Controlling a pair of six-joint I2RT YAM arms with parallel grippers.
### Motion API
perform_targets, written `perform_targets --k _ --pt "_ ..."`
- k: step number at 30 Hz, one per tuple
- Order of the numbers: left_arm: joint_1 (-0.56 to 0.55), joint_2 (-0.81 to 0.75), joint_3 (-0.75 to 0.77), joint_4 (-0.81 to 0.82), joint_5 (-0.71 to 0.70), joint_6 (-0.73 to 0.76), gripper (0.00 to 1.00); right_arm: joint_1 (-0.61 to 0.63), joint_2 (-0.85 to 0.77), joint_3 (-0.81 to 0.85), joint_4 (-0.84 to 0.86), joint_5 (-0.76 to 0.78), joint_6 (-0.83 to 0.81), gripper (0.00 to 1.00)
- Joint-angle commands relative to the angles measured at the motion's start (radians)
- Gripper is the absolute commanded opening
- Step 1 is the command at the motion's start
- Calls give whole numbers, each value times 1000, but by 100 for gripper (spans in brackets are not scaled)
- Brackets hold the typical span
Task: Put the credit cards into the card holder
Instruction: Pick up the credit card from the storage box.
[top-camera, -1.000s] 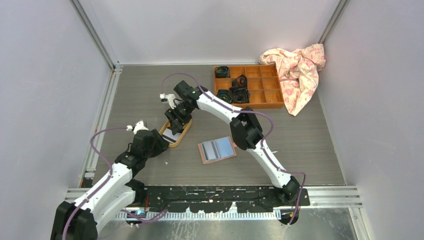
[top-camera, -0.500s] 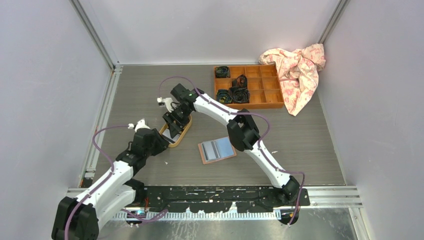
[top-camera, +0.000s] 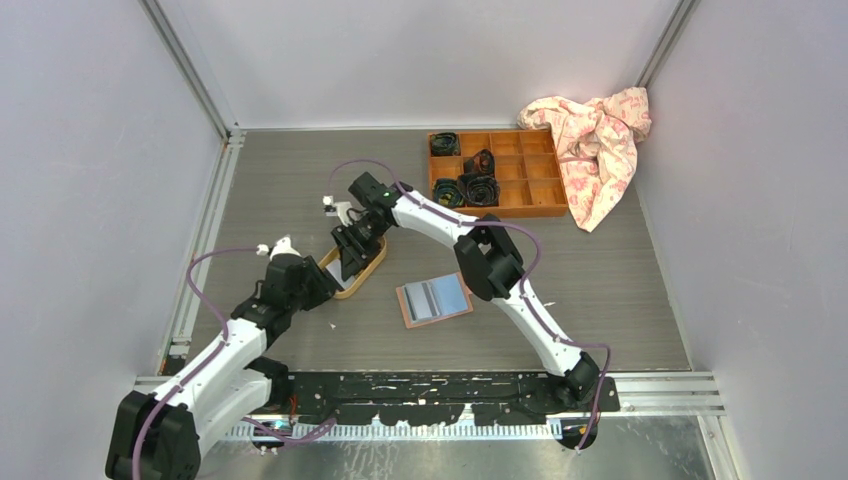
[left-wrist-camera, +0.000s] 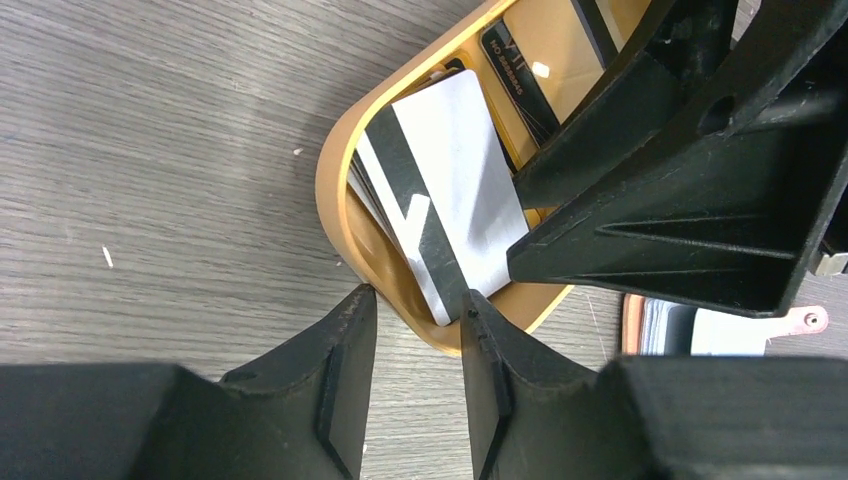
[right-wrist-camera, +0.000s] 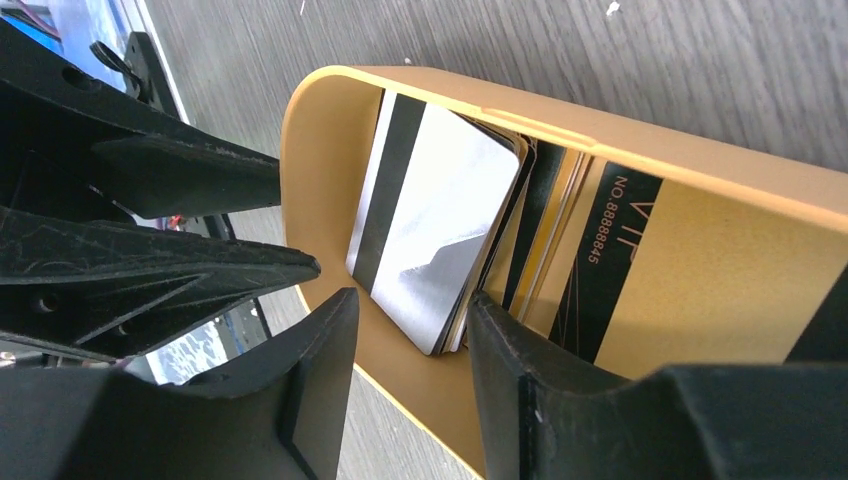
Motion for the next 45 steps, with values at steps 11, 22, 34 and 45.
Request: perform_targets --k 11,22,34,45 --pt "13 -9 49 49 47 30 31 16 -145 -110 198 -186 232 42" --pt "15 -2 57 60 61 38 30 13 -142 -133 244 -105 316 39" --pt "16 0 57 64 92 43 30 17 -100 -88 145 54 243 45" --pt "16 -39 63 29 104 52 30 9 -72 -116 264 -113 370 46"
